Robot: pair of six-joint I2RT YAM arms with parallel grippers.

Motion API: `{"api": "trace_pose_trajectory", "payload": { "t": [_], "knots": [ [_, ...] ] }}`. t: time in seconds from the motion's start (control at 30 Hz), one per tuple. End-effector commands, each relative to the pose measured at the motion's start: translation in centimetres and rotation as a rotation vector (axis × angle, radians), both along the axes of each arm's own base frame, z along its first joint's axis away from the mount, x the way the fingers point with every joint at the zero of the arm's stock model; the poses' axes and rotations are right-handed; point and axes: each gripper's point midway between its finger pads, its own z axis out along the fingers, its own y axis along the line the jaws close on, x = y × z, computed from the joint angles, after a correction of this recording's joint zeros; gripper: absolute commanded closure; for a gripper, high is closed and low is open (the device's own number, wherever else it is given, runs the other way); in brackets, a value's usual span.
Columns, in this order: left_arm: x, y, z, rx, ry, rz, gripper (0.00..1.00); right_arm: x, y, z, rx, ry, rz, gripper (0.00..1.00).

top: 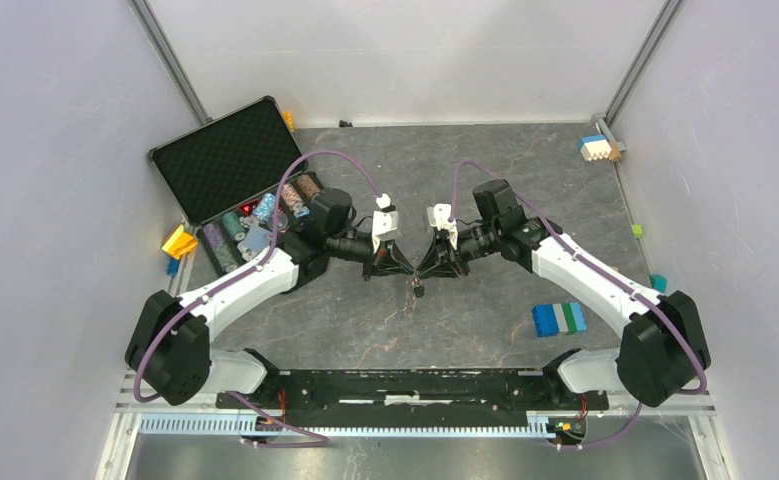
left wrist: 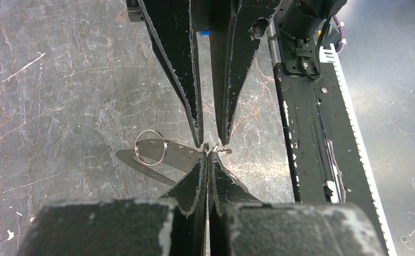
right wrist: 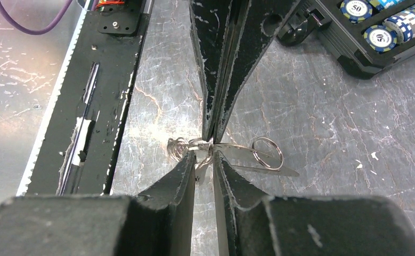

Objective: Put the keys on the keyring

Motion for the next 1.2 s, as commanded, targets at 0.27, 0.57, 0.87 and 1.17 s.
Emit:
{"api": "trace_pose_trajectory", "payload": {
  "t": [0.27,0.57,0.87,1.17],
  "knots": [
    [-0.5,-0.4,2.3,-0.077,-0.028,-0.034,0.98,0.3,0.9,0.0,0.024,0.000,0.005,0.81],
    [-0.7,-0.3,2.2,-0.080,-0.025,-0.044,0.98,0.4,0.8,-0.1,0.019,-0.006,-0.004,0.85],
    [-0.7,-0.4,2.1,-0.081,-0.020,-0.042,0.98,0.3,0.8,-0.1,0.022,-0.003,0.000,0.87],
    [-0.7,-0.4,2.3,-0.094,-0.012,-0.043,0.98,0.0,0.8,-1.1,0.014,0.023,0.008,0.85]
  ]
}}
